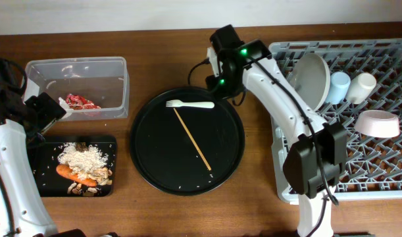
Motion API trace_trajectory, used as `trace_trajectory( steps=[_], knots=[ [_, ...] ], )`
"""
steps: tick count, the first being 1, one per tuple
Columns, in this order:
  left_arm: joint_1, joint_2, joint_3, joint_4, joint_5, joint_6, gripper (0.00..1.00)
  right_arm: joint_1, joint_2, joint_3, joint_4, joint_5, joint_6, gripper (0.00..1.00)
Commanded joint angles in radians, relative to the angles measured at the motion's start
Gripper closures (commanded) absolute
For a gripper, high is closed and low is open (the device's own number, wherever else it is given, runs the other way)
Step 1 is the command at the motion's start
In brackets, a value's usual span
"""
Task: Sort waste into correct bins and load items into the dishwasher rack
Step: 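Lower the right gripper and grasp the wooden chopstick on the round tray, then carry the chopstick to the rack and stand it in the front row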
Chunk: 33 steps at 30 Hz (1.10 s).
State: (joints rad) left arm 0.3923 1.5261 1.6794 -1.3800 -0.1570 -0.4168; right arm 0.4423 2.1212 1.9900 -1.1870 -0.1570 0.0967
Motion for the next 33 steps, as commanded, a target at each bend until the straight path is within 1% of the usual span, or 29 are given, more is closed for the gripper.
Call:
trace_trajectory(
  steps=[1,3,5,7,13,18,20,21,22,26,28,30,33],
  knots=[
    [0.004,-0.003,0.008,0.002,-0.004,-0.013,0.01,0.082,-0.020,-0.006,-0.050,-0.045,0.025,0.69],
    [0.004,-0.003,0.008,0.002,-0.004,-0.013,0.01,0.135,-0.020,-0.053,-0.037,-0.029,0.035,0.69],
    [0.004,-0.003,0.008,0.002,-0.004,-0.013,0.01,0.188,-0.019,-0.135,0.000,0.048,0.108,0.71],
    [0.004,-0.003,0.008,0.002,-0.004,-0.013,0.01,0.235,-0.019,-0.242,0.083,0.064,0.124,0.72],
    [0.004,-0.003,0.008,0.002,-0.004,-0.013,0.01,0.264,-0.019,-0.445,0.298,0.063,0.148,0.72],
    [0.004,-0.003,0.008,0.002,-0.004,-0.013,0.01,0.264,-0.018,-0.515,0.384,0.066,0.148,0.72],
    [0.004,-0.003,0.008,0.002,-0.004,-0.013,0.01,0.265,0.010,-0.518,0.389,0.113,0.148,0.72],
    [0.004,-0.003,0.008,0.002,-0.004,-0.013,0.01,0.265,0.021,-0.518,0.388,0.117,0.148,0.78],
    [0.004,-0.003,0.008,0.002,-0.004,-0.013,0.01,0.265,0.040,-0.518,0.389,0.121,0.148,0.95],
    [0.004,-0.003,0.008,0.002,-0.004,-0.013,0.01,0.264,0.043,-0.518,0.384,0.121,0.149,0.96],
    [0.004,-0.003,0.008,0.002,-0.004,-0.013,0.01,0.264,0.039,-0.497,0.344,0.100,0.149,0.96],
    [0.004,-0.003,0.008,0.002,-0.004,-0.013,0.01,0.263,0.014,-0.429,0.270,0.060,0.148,0.96],
    [0.004,-0.003,0.008,0.002,-0.004,-0.013,0.01,0.241,-0.054,-0.292,0.137,0.060,0.148,0.96]
  ],
)
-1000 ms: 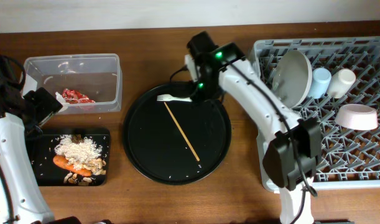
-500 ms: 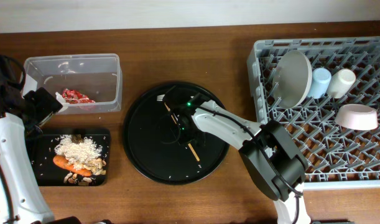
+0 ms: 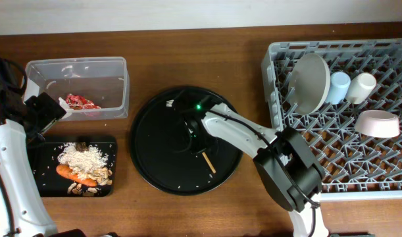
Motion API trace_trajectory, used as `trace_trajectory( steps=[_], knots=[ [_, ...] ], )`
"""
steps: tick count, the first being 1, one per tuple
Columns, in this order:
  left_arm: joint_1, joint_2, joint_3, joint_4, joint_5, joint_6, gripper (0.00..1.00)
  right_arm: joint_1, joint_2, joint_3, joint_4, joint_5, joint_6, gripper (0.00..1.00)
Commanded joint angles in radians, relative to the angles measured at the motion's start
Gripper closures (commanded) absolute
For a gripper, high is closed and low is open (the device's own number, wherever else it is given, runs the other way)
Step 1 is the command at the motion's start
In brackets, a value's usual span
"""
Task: Sort waste into correct bins and load items into the dishwasher rack
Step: 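Carry the chopstick to the rack and stand it in the front row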
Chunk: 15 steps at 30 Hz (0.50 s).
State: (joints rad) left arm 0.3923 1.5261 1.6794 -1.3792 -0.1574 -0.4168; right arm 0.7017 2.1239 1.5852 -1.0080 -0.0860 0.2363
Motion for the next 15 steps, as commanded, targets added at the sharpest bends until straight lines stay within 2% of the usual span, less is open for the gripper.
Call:
trace_trajectory(
  steps=[1,3,6,8,12,15],
  knots=[
    [0.004,-0.003,0.008,0.002,-0.004,-0.013,0.01,-0.037,-0.079,0.155,-0.083,-0.010,0.008,0.96],
    [0.004,-0.003,0.008,0.002,-0.004,-0.013,0.01,-0.110,-0.136,0.237,-0.170,0.006,0.004,0.96],
    [0.004,-0.003,0.008,0.002,-0.004,-0.013,0.01,-0.267,-0.212,0.302,-0.237,0.020,-0.098,0.96],
    [0.004,-0.003,0.008,0.002,-0.004,-0.013,0.01,-0.423,-0.253,0.318,-0.259,0.019,-0.159,0.96],
    [0.004,-0.003,0.008,0.002,-0.004,-0.013,0.01,-0.682,-0.232,0.316,-0.261,0.018,-0.259,0.96],
    [0.004,-0.003,0.008,0.002,-0.004,-0.013,0.01,-0.752,-0.195,0.300,-0.274,-0.052,-0.315,0.96]
  ],
)
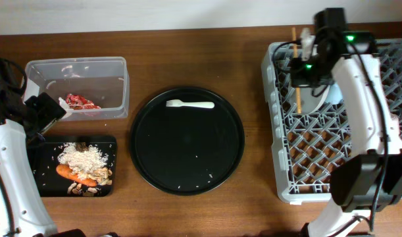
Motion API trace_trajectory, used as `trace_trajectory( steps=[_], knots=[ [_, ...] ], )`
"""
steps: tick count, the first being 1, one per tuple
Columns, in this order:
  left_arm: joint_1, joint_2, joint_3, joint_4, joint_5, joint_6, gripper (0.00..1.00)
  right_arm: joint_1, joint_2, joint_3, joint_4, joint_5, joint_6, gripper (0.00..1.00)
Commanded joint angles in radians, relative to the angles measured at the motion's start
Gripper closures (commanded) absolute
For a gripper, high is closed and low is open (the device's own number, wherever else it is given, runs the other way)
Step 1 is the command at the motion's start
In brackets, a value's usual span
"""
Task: Sort waste into correct bins and load items into the dishwasher rack
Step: 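Carry the chopstick to the rack and stand it in the front row, then return the right gripper to the round tray and grasp the white fork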
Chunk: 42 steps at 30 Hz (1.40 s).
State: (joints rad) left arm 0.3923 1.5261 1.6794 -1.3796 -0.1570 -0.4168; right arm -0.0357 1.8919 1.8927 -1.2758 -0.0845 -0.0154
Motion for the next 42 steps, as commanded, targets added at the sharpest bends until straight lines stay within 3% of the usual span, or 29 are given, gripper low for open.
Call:
trace_trajectory(
  steps=[1,5,7,9,14,17,19,20,24,32,37,42],
  knots=[
    [0.004,-0.003,0.008,0.002,-0.004,-0.013,0.01,-0.014,0.044,-0.014,-0.003,-0.054,-0.063,0.96],
    [0.004,-0.003,0.008,0.002,-0.004,-0.013,0.01,-0.014,0.082,-0.049,0.030,-0.043,-0.058,0.86],
    [0.004,-0.003,0.008,0.002,-0.004,-0.013,0.01,-0.010,0.101,-0.051,0.011,-0.043,-0.056,0.48],
    [0.004,-0.003,0.008,0.002,-0.004,-0.013,0.01,-0.001,0.100,-0.051,-0.013,-0.048,-0.055,0.37],
    [0.004,-0.003,0.008,0.002,-0.004,-0.013,0.01,0.080,0.061,-0.048,-0.042,-0.066,-0.002,0.34],
    [0.004,-0.003,0.008,0.002,-0.004,-0.013,0.01,0.208,-0.003,-0.048,0.004,-0.070,0.013,0.32],
    [0.004,-0.003,0.008,0.002,-0.004,-0.013,0.01,0.305,-0.013,-0.048,0.070,-0.069,0.012,0.25],
    [0.004,-0.003,0.008,0.002,-0.004,-0.013,0.01,0.385,0.003,-0.049,0.156,-0.037,0.012,0.14],
    [0.004,-0.003,0.008,0.002,-0.004,-0.013,0.01,0.567,0.127,-0.049,0.374,0.127,-0.011,0.02],
    [0.004,-0.003,0.008,0.002,-0.004,-0.013,0.01,0.714,0.435,-0.049,0.627,0.474,-0.060,0.01],
    [0.004,-0.003,0.008,0.002,-0.004,-0.013,0.01,0.717,0.472,-0.049,0.712,0.485,-0.060,0.01],
    [0.004,-0.003,0.008,0.002,-0.004,-0.013,0.01,0.720,0.473,-0.049,0.714,0.476,-0.056,0.12]
  ],
)
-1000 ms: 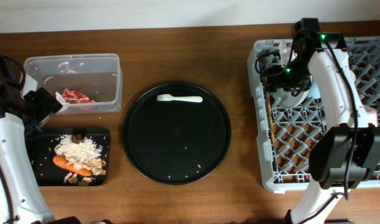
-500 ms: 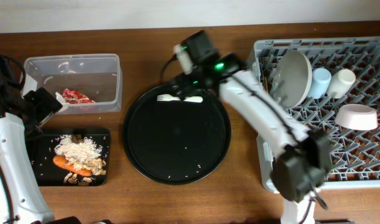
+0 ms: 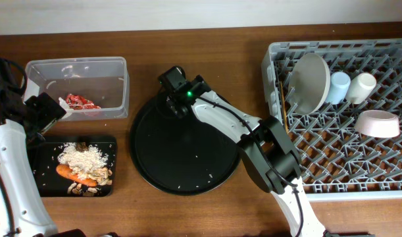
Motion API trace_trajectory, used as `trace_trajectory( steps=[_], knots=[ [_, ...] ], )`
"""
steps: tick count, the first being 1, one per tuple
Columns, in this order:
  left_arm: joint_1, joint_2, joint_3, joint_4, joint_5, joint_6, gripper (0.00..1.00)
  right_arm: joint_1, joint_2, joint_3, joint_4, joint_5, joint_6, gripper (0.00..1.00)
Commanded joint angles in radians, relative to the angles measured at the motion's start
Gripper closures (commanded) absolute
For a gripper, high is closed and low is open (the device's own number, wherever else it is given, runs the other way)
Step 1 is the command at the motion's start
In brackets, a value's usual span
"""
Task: Sort waste into correct bins and load items into the dishwasher rack
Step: 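Return the right gripper to the round tray and grasp the white fork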
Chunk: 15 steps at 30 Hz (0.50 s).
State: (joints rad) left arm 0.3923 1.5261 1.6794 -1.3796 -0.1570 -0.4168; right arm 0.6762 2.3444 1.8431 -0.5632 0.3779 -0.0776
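My right gripper [image 3: 174, 99] is low over the back left of the round black tray [image 3: 187, 164], with its arm stretched across from the right. Its fingers are hidden under the wrist, so their state is unclear. The white fork does not show and is probably covered by the gripper or arm. A wooden chopstick [image 3: 281, 99] lies in the grey dishwasher rack [image 3: 339, 178] along its left side. My left gripper [image 3: 47, 109] hangs at the far left beside the clear plastic bin [image 3: 115, 66], and its jaws cannot be made out.
The rack also holds a grey plate [image 3: 309, 82], a blue cup [image 3: 340, 85], a white cup [image 3: 363, 85] and a pale bowl [image 3: 377, 123]. A red wrapper [image 3: 81, 102] lies in the clear bin. The black rectangular tray [image 3: 108, 141] holds rice and a carrot.
The right gripper was over the rack's back left corner with the chopstick. Now the chopstick lies in the rack and the gripper is over the tray where the fork lay. The left arm is unchanged.
Fork and chopstick first lay on the round tray, with the right gripper at its back edge. Then the gripper was down at the chopstick mid-tray. Then the chopstick was at the rack and only the fork remained on the tray. Now the gripper covers the fork's place.
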Motion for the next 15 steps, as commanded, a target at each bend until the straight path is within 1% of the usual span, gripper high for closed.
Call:
trace_trajectory(
  steps=[1,4,14,15],
  knots=[
    [0.004,-0.003,0.008,0.002,-0.004,-0.013,0.01,0.021,0.021,0.001,0.002,0.014,0.007,0.17],
    [0.004,-0.003,0.008,0.002,-0.004,-0.013,0.01,0.066,0.021,0.001,0.007,0.016,0.006,0.21],
    [0.004,-0.003,0.008,0.002,-0.004,-0.013,0.01,0.074,0.065,0.001,0.047,0.027,0.005,0.22],
    [0.004,-0.003,0.008,0.002,-0.004,-0.013,0.01,0.074,0.068,0.001,0.047,0.027,0.006,0.26]
  ],
)
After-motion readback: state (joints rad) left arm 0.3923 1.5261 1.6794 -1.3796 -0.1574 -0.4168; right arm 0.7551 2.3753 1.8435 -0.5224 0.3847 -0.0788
